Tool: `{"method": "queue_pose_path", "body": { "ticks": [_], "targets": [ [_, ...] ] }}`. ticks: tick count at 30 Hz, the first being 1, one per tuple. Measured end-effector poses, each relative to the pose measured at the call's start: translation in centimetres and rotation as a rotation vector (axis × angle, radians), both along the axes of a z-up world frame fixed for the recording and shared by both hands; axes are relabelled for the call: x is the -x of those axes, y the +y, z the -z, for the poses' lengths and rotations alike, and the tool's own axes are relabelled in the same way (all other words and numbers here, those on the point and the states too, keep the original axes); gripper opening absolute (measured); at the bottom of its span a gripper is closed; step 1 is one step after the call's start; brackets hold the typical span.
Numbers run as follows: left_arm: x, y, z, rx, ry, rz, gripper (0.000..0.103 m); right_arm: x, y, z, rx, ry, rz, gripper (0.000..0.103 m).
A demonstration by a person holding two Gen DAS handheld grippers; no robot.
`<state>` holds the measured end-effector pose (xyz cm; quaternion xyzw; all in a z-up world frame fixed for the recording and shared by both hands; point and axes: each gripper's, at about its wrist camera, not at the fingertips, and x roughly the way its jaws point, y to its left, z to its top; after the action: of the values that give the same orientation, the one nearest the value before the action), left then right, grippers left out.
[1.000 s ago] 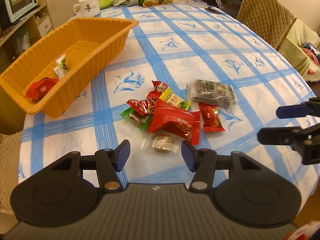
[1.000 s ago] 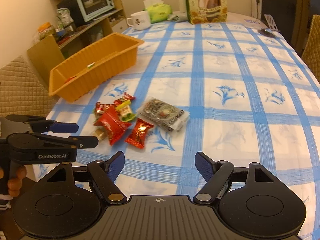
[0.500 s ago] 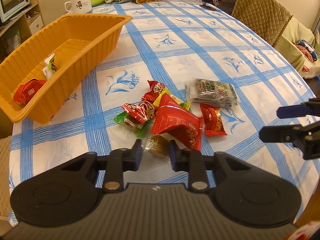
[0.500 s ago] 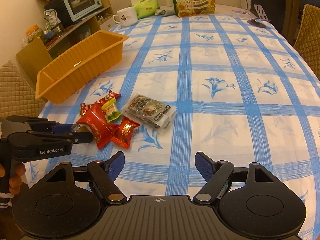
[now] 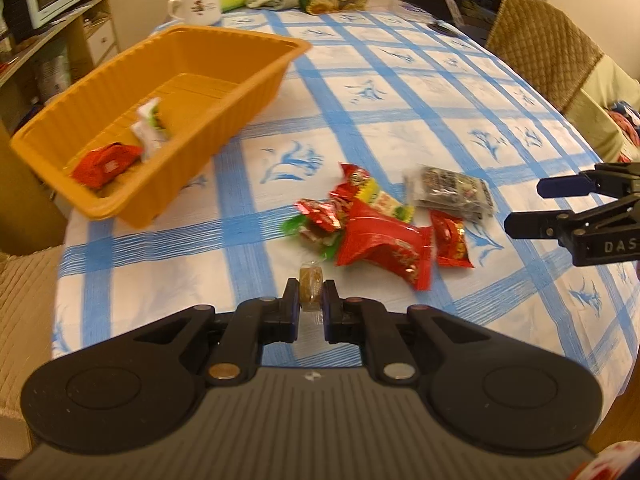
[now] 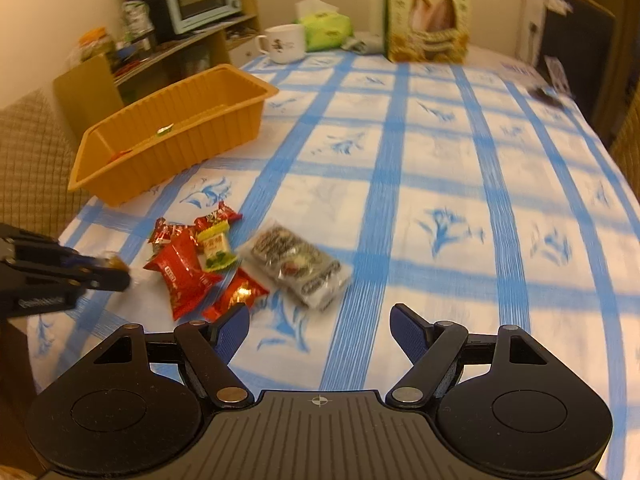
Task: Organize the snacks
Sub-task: 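Grasp the clear packet of dark nuts with the right tool, then carry the small candy with the left tool while the right tool drops the nut packet into the basket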
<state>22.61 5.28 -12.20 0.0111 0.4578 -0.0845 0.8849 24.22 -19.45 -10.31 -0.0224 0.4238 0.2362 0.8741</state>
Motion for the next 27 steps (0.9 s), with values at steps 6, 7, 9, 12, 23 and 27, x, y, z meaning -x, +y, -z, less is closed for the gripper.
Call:
{"method": "queue_pose_path", "body": {
  "ticks": [6,7,9,12,23,27],
  "targets": [
    [0.6,1.8,-0.8,-0.001,-0.003,-0.073,0.010,-1.8,1.2,1.2,0.056,-0.044,-0.139,0.069],
    [0.7,2.1,-0.9,0.000,-0.004,-0.084,0.010,-2.1,1.5,1.4,0.072,-0.053,-0.156,0.068],
    [0.9,2.7,-1.1,0.001,-0.005,-0.106,0.010,-2.8,1.9,1.9,0.097,-0.066,-0.189,0.065],
    [1.3,3.5,-1.4,0.000,-0.004,-0.137,0.010,-3.8,2.6,2.5,0.115,-0.068,-0.238,0.061],
    [2.7,5.8,-2.1,-0.004,-0.001,-0.223,0.010,-6.0,5.2,3.5,0.108,-0.038,-0.371,0.042],
    [2.9,6.2,-2.6,-0.002,-0.012,-0.234,0.010,-6.1,5.4,3.3,0.109,-0.027,-0.358,0.038]
  ]
}}
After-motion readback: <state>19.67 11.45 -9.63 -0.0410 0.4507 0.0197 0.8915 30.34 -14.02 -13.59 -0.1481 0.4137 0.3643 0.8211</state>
